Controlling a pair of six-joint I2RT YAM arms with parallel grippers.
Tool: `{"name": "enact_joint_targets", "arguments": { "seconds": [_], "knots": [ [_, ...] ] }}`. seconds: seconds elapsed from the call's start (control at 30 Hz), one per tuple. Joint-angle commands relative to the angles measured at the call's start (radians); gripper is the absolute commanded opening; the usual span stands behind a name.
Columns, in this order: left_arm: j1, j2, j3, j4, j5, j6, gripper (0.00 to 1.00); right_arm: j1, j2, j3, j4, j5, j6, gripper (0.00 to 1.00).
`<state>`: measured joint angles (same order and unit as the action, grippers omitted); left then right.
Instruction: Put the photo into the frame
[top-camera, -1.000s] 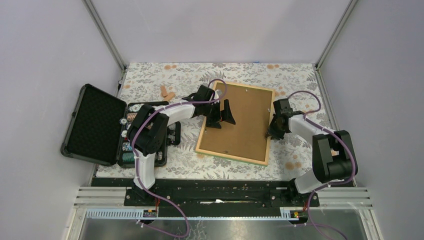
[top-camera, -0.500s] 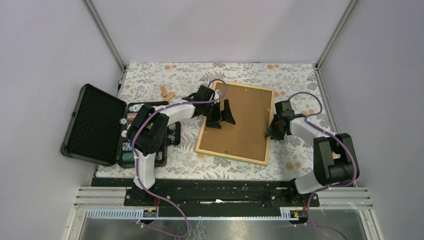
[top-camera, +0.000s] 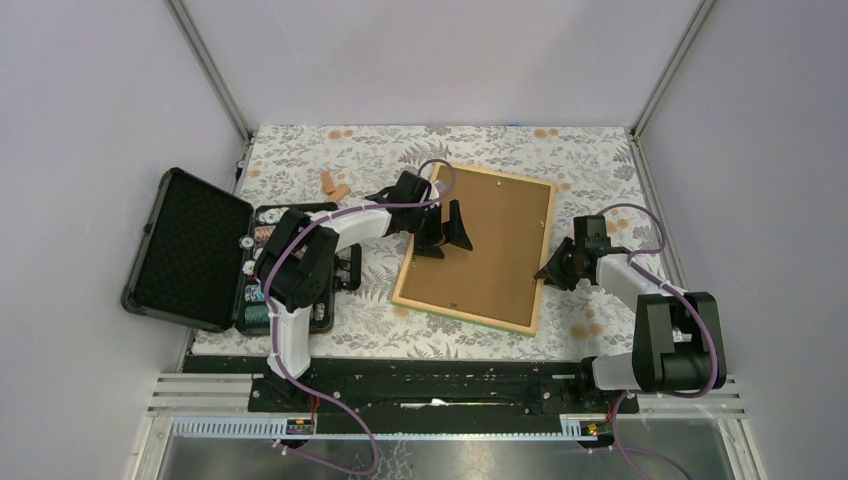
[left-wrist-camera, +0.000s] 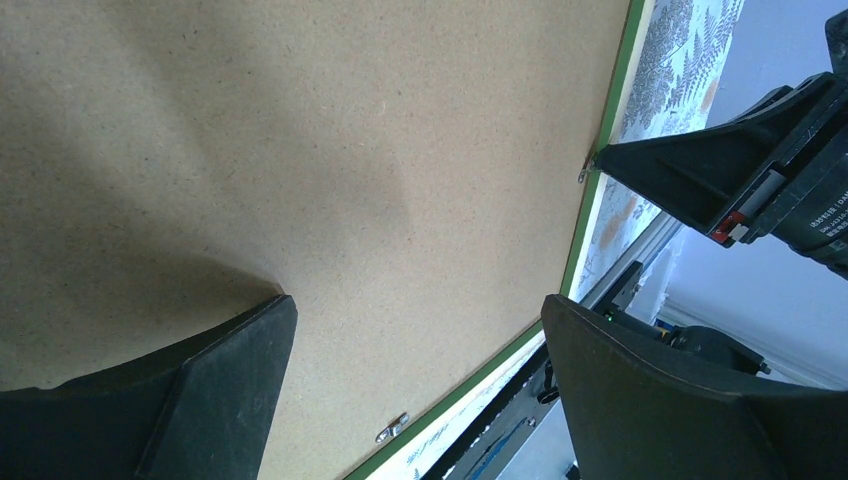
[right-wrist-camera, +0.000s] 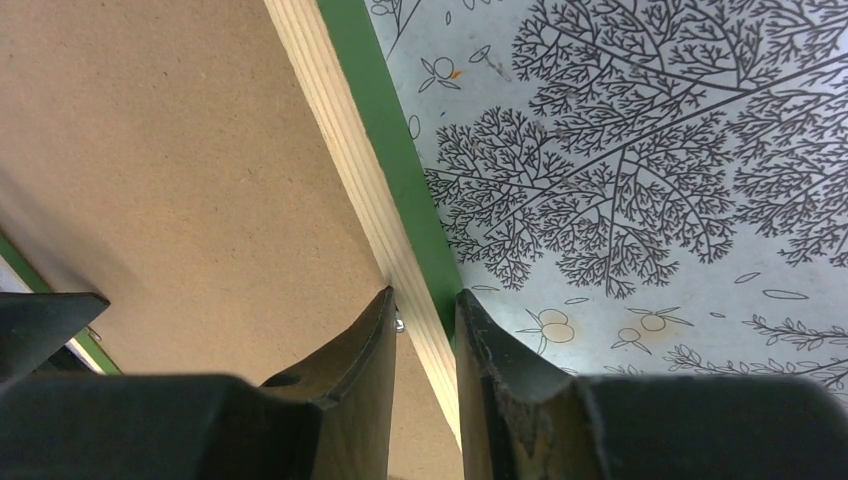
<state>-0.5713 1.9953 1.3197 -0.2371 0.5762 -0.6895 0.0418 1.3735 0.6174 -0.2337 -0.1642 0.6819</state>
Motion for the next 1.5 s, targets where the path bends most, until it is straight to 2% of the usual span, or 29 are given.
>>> {"name": "enact_joint_targets", "arguments": {
  "seconds": [0.0,0.03,0.13,0.53,0.77,0.87,0.93,0.97,1.07,1.23,1.47],
  "knots": [
    [-0.004,0.012,-0.006,-0.001,0.01,0.003,0.99,-0.007,0.028,0.069,-0.043,-0.064,-0.017,0.26],
    [-0.003,0.012,-0.005,0.0,0.015,0.001,0.99,-0.006,0.038,0.091,-0.064,-0.064,-0.052,0.36],
    [-0.004,0.01,-0.01,0.008,0.023,-0.005,0.99,-0.006,0.041,0.138,-0.115,-0.054,-0.107,0.47],
    [-0.004,0.007,-0.017,0.028,0.045,-0.025,0.99,0.026,0.137,0.164,-0.183,0.015,-0.067,0.51],
    [-0.004,0.003,-0.027,0.046,0.054,-0.039,0.99,0.062,0.203,0.157,-0.182,0.097,-0.022,0.37],
    [-0.004,0.006,-0.028,0.045,0.055,-0.041,0.99,0.064,0.207,0.107,-0.125,0.095,0.027,0.22],
    [-0.004,0.005,-0.027,0.045,0.056,-0.041,0.99,0.064,0.21,0.066,-0.071,0.071,0.063,0.04],
    [-0.004,0.006,-0.027,0.046,0.057,-0.041,0.99,0.064,0.211,0.051,-0.047,0.059,0.083,0.0],
    [-0.003,0.003,-0.028,0.045,0.056,-0.041,0.99,0.064,0.206,0.032,-0.006,0.034,0.115,0.0],
    [-0.004,0.006,-0.027,0.046,0.057,-0.042,0.99,0.063,0.13,0.049,-0.044,0.089,0.109,0.0],
    [-0.004,0.01,-0.039,0.067,0.073,-0.057,0.99,0.064,0.15,0.166,-0.229,0.142,-0.096,0.0]
  ]
}}
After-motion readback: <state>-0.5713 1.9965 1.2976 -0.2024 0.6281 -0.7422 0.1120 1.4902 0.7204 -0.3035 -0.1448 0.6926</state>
